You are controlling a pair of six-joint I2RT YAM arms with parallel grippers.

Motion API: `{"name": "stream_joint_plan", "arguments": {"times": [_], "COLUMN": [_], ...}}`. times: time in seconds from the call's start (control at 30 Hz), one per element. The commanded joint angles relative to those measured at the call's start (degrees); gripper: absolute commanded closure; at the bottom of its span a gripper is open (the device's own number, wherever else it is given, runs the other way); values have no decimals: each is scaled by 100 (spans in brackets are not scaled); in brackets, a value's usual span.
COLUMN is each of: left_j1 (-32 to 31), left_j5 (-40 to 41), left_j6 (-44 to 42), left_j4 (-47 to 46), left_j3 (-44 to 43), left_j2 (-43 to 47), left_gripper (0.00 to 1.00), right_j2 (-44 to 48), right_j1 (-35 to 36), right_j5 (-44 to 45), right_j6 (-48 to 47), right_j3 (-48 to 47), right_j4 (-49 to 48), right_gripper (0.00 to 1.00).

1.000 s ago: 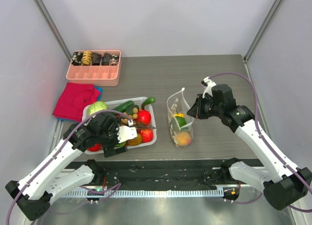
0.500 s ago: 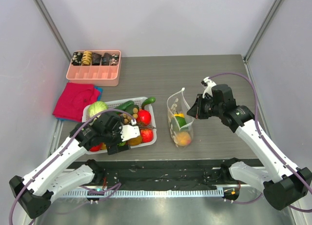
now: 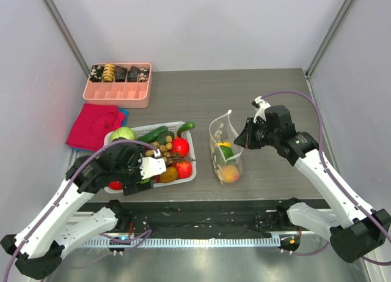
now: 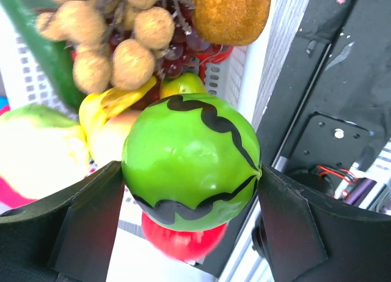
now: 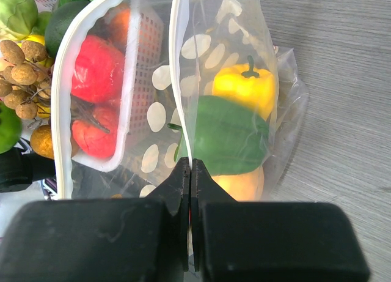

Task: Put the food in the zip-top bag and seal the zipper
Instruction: Pick up the fake fruit from the bin, then place the fake fruit in the zipper food storage bag.

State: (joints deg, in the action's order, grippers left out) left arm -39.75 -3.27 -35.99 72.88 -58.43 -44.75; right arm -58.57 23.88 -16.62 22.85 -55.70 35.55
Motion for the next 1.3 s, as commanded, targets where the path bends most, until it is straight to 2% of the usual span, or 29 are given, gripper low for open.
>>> {"name": "stream_joint_plan", "arguments": {"times": [0.0, 0.13, 0.27, 0.4, 0.57, 0.7, 0.83, 0.97, 1.07, 1.1, 1.2, 1.27], "left_j1": [-24, -24, -33, -217, -893, -1254, -1342, -1343, -1343, -1343, -1334, -1212], "left_j5": [-156, -463, -1026, -1457, -1019, -667, -438, -70, 281, 283, 712, 670], "left_j6": [259, 697, 1400, 2156, 2912, 3159, 3151, 3002, 2931, 2948, 2940, 2948], "left_j4": [420, -27, -844, -1696, -3031, -3622, -3685, -3500, -3377, -3342, -3193, -3052], "left_j3": [-747, -1783, -3030, -3726, -4193, -4334, -4396, -4133, -4123, -4184, -4473, -4632], "left_j2": [2, -568, -1726, -2719, -3732, -4400, -4954, -4991, -4964, -4964, -4947, -4877], "left_gripper": [40, 37, 36, 36, 33, 32, 32, 28, 16, 3, 0, 0], "right_j2": [38, 12, 3, 21, 47, 82, 117, 205, 267, 284, 267, 267], "right_j1": [11, 12, 12, 12, 12, 3, 11, 12, 12, 3, 12, 3], "right_j5": [-16, -34, -95, -122, -122, -96, 18, 220, 439, 449, 423, 397], "right_j6": [-9, -9, 18, 26, 44, 114, 132, 176, 237, 246, 211, 185], "right_j3": [-108, -99, -125, -160, -151, -222, -327, -371, -371, -380, -415, -433], "right_j4": [-189, -206, -215, -224, -242, -224, -145, -83, -57, -57, -39, -31], "right_gripper": [99, 99, 99, 99, 99, 99, 99, 99, 99, 99, 99, 99]}}
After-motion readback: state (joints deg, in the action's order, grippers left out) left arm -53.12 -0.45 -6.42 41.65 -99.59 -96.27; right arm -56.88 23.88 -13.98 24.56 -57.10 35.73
